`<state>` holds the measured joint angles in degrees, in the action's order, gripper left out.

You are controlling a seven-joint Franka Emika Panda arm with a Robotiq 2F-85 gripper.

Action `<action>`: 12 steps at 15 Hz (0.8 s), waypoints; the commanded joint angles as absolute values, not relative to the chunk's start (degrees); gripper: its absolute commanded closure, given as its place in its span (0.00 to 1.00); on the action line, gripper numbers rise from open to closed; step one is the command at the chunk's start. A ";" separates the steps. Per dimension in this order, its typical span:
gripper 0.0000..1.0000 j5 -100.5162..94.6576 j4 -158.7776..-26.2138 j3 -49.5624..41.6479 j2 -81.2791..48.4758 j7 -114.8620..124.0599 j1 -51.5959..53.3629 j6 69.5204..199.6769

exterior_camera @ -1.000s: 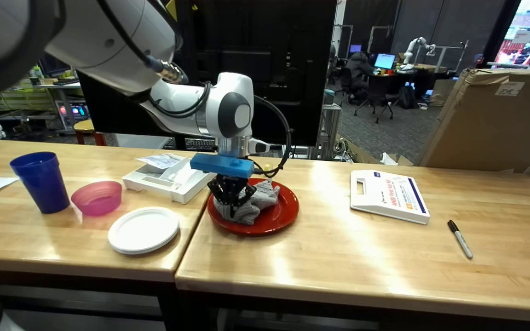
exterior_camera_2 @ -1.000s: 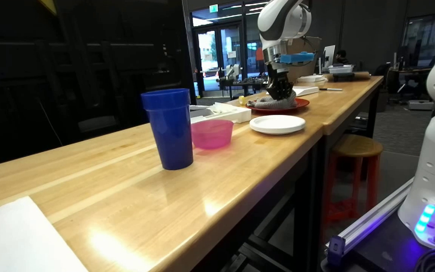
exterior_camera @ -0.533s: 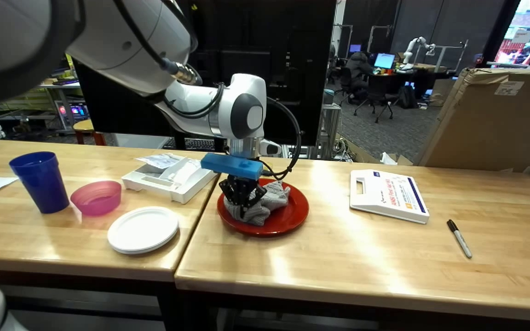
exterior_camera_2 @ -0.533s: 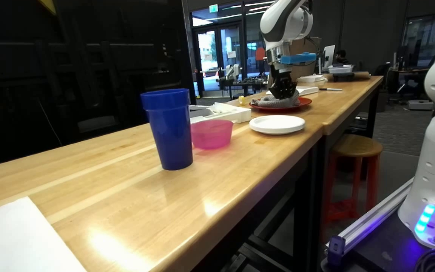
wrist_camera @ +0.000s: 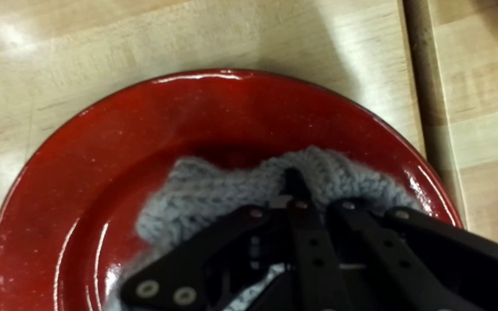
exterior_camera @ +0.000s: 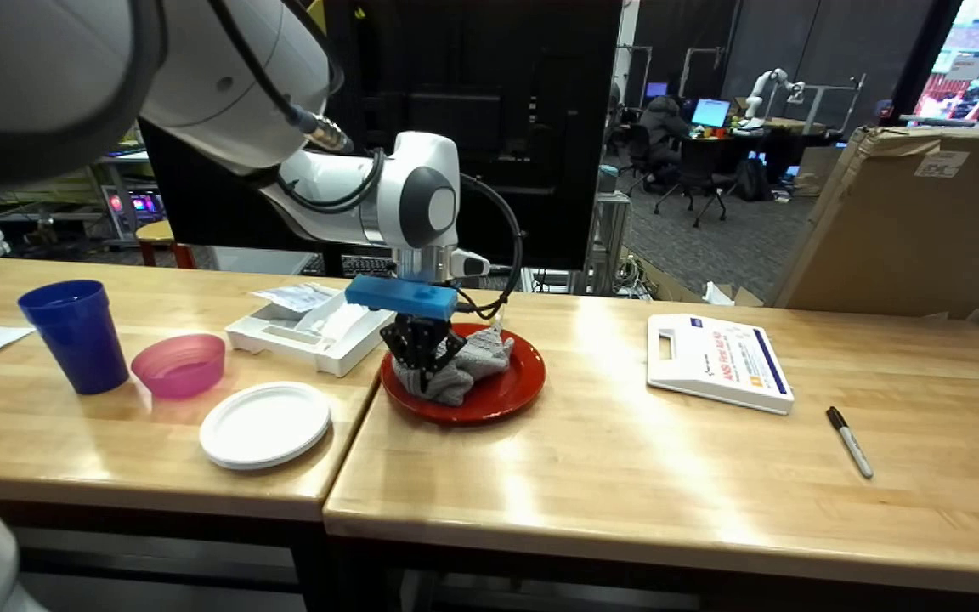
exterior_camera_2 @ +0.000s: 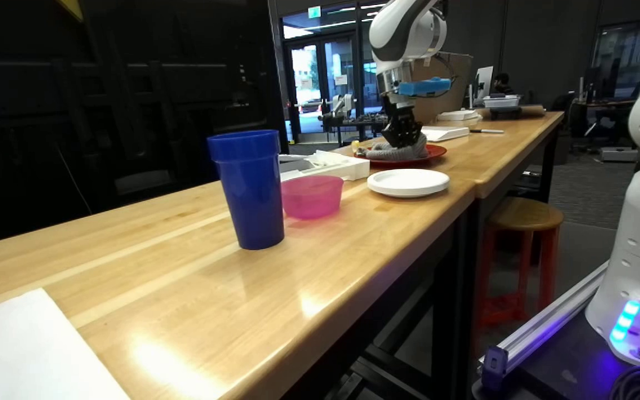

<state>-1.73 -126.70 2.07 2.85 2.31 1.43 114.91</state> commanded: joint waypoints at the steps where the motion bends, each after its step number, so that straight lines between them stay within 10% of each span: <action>1: 0.99 0.22 -123.97 1.11 -1.45 2.61 0.75 115.63; 12: 0.99 0.56 -128.09 -1.54 -1.91 2.35 -1.68 118.83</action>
